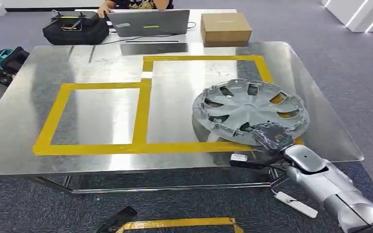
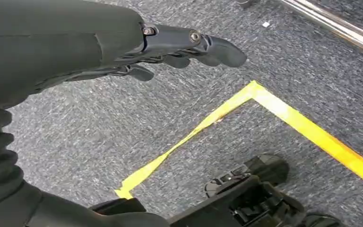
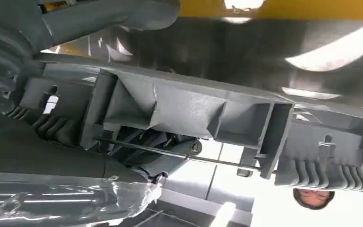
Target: Take the parts from the cabinet and place them on the table.
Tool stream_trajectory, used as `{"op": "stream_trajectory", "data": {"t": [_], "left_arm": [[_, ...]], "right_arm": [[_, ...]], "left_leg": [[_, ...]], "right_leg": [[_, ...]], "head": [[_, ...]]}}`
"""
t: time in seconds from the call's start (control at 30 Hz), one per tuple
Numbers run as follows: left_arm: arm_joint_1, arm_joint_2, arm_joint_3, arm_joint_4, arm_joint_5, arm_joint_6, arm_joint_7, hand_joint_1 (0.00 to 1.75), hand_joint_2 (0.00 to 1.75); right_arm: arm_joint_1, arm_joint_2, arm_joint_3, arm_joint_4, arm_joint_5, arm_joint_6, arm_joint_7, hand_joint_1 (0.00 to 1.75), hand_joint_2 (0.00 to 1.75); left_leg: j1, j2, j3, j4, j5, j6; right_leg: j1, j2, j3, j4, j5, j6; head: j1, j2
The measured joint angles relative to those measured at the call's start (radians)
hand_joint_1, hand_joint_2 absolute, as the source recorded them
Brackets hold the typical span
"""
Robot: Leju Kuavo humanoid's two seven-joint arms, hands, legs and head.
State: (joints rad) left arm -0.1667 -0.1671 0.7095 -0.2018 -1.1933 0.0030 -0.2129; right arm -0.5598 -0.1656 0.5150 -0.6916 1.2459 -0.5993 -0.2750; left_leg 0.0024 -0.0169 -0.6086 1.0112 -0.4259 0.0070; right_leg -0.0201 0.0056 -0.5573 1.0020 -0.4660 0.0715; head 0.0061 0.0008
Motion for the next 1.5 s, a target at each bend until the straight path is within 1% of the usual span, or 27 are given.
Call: {"op": "stream_trajectory", "data": {"t": [0.23, 0.27, 0.33, 0.47, 0.6, 0.77, 1.1, 1.5], "left_arm": [[0.0, 0.008, -0.015, 0.0, -0.011, 0.003, 0.006, 0.0, 1.75], [0.0, 0.01, -0.019, 0.0, -0.013, 0.002, 0.006, 0.0, 1.75], [0.0, 0.012, -0.029, 0.0, -0.022, 0.001, 0.003, 0.0, 1.75], [0.0, 0.014, -0.039, 0.0, -0.023, -0.003, -0.005, 0.0, 1.75], [0.0, 0.016, -0.049, 0.0, -0.024, -0.006, -0.01, 0.0, 1.75], [0.0, 0.016, -0.057, 0.0, -0.029, -0.007, -0.018, 0.0, 1.75], [0.0, 0.016, -0.073, 0.0, -0.029, -0.009, -0.018, 0.0, 1.75], [-0.001, 0.018, -0.08, 0.0, -0.031, -0.009, -0.021, 0.0, 1.75]], "right_arm": [[-0.014, 0.0, 0.004, 0.044, -0.008, -0.038, 0.021, 1.75, 1.75], [-0.016, 0.0, 0.004, 0.051, -0.01, -0.045, 0.02, 1.75, 1.75], [-0.021, -0.001, 0.002, 0.063, -0.022, -0.053, -0.007, 1.75, 1.75], [-0.03, -0.001, 0.005, 0.072, -0.018, -0.046, -0.057, 1.75, 1.75], [-0.035, 0.0, 0.02, 0.068, 0.011, -0.019, -0.06, 1.75, 1.75], [-0.037, 0.003, 0.038, 0.058, 0.005, -0.003, -0.061, 1.75, 1.75], [-0.036, 0.007, 0.074, 0.041, -0.034, -0.004, -0.076, 1.75, 1.75], [-0.032, 0.008, 0.093, 0.039, -0.072, -0.021, -0.108, 1.75, 1.75]], "left_leg": [[0.0, 0.0, 0.0, 0.0, 0.0, 0.0], [0.0, 0.0, 0.0, 0.0, 0.0, 0.0], [0.0, 0.0, 0.0, 0.0, 0.0, 0.0], [0.0, 0.0, 0.0, 0.0, 0.0, 0.0], [0.0, 0.0, 0.0, 0.0, 0.0, 0.0], [0.0, 0.0, 0.0, 0.0, 0.0, 0.0], [0.0, 0.0, 0.0, 0.0, 0.0, 0.0], [0.0, 0.0, 0.0, 0.0, 0.0, 0.0]], "right_leg": [[0.0, 0.0, 0.0, 0.0, 0.0, 0.0], [0.0, 0.0, 0.0, 0.0, 0.0, 0.0], [0.0, 0.0, 0.0, 0.0, 0.0, 0.0], [0.0, 0.0, 0.0, 0.0, 0.0, 0.0], [0.0, 0.0, 0.0, 0.0, 0.0, 0.0], [0.0, 0.0, 0.0, 0.0, 0.0, 0.0], [0.0, 0.0, 0.0, 0.0, 0.0, 0.0], [0.0, 0.0, 0.0, 0.0, 0.0, 0.0]], "head": [[0.0, 0.0], [0.0, 0.0], [0.0, 0.0], [0.0, 0.0], [0.0, 0.0], [0.0, 0.0], [0.0, 0.0], [0.0, 0.0]]}}
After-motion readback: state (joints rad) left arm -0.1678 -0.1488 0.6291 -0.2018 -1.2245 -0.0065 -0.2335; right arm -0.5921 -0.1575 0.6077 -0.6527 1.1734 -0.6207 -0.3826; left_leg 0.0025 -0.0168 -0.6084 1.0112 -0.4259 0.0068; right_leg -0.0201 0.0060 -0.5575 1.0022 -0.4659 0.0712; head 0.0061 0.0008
